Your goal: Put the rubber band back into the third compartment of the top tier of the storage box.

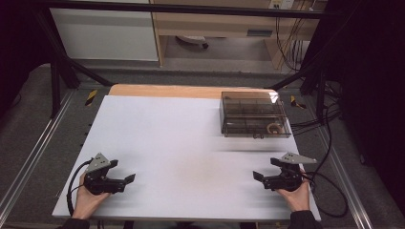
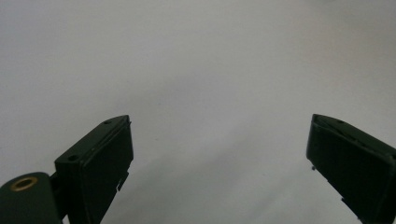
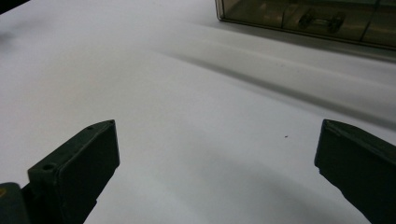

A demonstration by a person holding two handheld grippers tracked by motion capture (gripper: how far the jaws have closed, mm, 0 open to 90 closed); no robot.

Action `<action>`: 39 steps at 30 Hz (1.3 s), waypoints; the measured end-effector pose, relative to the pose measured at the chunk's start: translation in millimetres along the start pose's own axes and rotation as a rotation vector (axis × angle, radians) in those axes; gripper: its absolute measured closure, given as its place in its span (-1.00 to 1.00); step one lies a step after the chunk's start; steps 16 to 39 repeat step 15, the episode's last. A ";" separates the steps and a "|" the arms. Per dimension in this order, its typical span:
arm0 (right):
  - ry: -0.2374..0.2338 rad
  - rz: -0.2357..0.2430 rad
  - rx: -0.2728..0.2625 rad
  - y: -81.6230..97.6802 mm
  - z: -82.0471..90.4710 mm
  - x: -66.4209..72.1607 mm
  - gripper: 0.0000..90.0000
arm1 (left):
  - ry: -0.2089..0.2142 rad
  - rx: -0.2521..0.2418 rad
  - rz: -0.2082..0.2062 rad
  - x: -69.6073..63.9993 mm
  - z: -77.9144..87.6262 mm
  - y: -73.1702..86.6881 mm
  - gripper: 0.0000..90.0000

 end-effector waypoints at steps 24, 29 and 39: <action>-0.004 0.051 0.040 8.2 -0.8 2.8 -0.99 | 0.005 0.007 -0.011 -1.8 -0.8 0.4 -0.85; -0.004 0.051 0.040 8.2 -0.8 2.8 -0.99 | 0.005 0.007 -0.011 -1.8 -0.8 0.4 -0.85; -0.004 0.051 0.040 8.2 -0.8 2.8 -0.99 | 0.005 0.007 -0.011 -1.8 -0.8 0.4 -0.85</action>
Point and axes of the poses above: each handheld gripper's, and its own axes: z roughly backward along the jaws, y roughly out of its underside, x roughly to its left, the point moved 4 cm from there along -z, roughly forward along the jaws, and after that the axes turned 6 degrees about y, right-handed, at the moved point
